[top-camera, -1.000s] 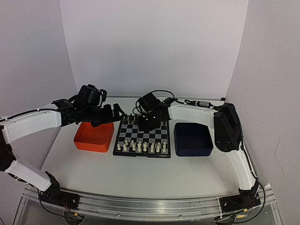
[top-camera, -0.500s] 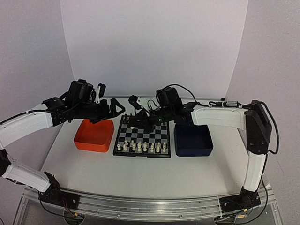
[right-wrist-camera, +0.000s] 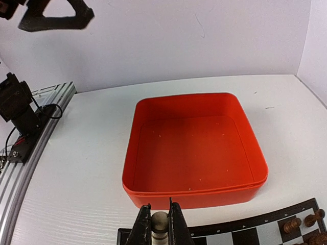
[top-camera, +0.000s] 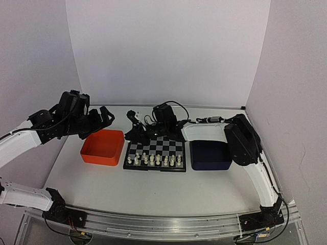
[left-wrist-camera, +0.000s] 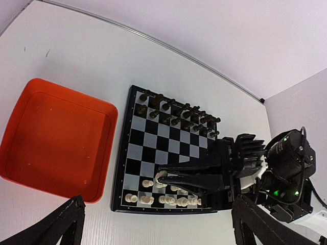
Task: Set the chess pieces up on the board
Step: Place the chess piece on the chessboard.
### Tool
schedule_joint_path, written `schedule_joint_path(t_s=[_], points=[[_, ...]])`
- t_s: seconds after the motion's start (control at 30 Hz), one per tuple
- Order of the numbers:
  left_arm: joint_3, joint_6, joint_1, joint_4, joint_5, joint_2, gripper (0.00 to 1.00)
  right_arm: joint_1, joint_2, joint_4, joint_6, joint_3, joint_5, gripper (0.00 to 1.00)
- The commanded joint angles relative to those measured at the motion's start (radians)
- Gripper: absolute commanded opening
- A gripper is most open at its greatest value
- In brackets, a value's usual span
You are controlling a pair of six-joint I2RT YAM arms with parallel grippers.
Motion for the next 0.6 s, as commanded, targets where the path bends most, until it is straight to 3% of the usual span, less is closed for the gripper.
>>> schedule_joint_path(t_s=[0.0,0.57], points=[[-0.015,-0.046,0.004,-0.044,-0.048,-0.011,1.0,0.004,0.074,0.046,0.029,0.086,-0.017,0.05],[-0.04,-0.068,0.004,-0.037,-0.043,0.003,1.0,0.004,0.177,0.046,0.07,0.092,-0.053,0.08]])
